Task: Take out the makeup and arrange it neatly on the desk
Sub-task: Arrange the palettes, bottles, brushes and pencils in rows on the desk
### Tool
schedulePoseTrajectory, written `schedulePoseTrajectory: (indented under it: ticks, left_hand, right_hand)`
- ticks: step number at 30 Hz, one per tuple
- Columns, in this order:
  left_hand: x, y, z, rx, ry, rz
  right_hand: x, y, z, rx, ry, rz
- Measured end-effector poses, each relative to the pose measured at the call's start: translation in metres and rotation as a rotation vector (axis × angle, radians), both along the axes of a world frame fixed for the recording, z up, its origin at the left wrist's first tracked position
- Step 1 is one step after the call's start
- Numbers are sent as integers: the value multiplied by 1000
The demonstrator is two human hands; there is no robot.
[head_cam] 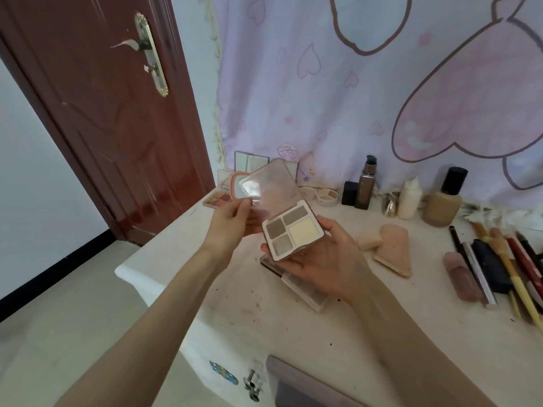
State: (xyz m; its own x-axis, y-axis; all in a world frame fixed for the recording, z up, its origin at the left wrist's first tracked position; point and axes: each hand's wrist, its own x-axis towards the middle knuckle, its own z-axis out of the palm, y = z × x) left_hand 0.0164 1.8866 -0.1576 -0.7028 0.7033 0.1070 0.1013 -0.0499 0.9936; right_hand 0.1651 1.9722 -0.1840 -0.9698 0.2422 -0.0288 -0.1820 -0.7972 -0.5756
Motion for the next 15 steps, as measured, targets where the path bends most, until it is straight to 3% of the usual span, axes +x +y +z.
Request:
schedulePoseTrajectory:
  ticks: [4,6,8,11,13,15]
  left_hand:
    - [-17,-11,-6,-26,-13,28]
    - [-31,-18,-6,-85,17,44]
    - [-49,-25,-5,-156,51,83]
    - [-79,-37,-3,-261,96,130]
    - [-97,-42,-5,-290,107,151]
    - [-112,-45,-7,-308,114,169]
  right_hand:
    - [-6,-12,2,80,-52,-50]
    - [-10,-16,1,216,-113,-181]
    - [-11,-19,-2,555,-185,-425]
    - [-7,-19,-6,1257,-323,-708]
    - [-7,-16,-11,1637,-450,-676]
    - [-8,-14,-16,1879,-622,-500]
